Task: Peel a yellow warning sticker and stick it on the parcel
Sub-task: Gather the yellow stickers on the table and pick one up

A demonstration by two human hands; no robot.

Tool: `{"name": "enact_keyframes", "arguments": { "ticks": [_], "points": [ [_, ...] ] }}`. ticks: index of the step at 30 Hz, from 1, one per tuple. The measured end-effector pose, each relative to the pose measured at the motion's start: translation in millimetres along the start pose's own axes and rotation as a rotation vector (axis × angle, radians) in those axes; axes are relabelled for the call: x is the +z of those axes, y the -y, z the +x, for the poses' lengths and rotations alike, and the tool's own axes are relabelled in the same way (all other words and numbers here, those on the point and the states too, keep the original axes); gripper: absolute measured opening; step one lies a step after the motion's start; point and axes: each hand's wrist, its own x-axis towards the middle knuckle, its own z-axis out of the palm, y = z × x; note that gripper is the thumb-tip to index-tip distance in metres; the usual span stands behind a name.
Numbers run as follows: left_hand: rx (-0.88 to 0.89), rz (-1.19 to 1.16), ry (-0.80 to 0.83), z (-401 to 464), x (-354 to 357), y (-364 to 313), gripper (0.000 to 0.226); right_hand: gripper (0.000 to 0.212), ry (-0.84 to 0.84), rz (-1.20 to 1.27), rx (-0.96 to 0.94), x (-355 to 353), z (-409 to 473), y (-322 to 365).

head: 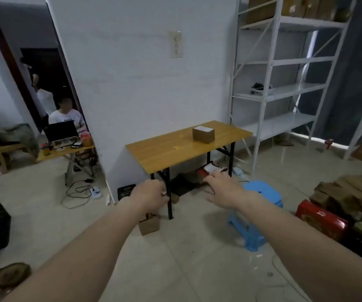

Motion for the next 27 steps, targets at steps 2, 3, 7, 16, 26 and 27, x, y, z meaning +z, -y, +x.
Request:
{"name": "enact_keyframes", "arguments": {
  "ticks": [2, 3, 7, 16, 26, 27],
  "points": [
    [0.026, -0.008, 0.002, 42.7, -2.6, 13.6, 0.037, 0.059, 0.005, 0.011, 0.038, -0.7, 48.0, -6.1],
    [0.04, 0.002, 0.007, 64.3, -5.8, 21.2, 0.04, 0.06, 0.02, 0.007, 0.055, -3.1, 73.8, -10.0],
    [0.045, 0.052, 0.052, 161.7, -27.3, 49.7, 0.041, 0.051, 0.029, 0.07, 0.072, -12.5, 167.4, -24.2],
    [0.178, 0.065, 0.128, 339.7, -10.2, 45.5, 0.043, 0.044, 0.046, 0.19, 0.11, -15.6, 307.9, -87.1],
    [0.062, -0.002, 0.154, 553.3, 3.9, 14.4, 0.041, 0.055, 0.071, 0.071, 0.01, -25.2, 497.5, -225.1],
    [0.054, -0.002, 0.156, 574.5, 3.7, 7.5, 0.042, 0.054, 0.072, 0.06, 0.004, -29.2, 515.3, -240.5]
  ]
}}
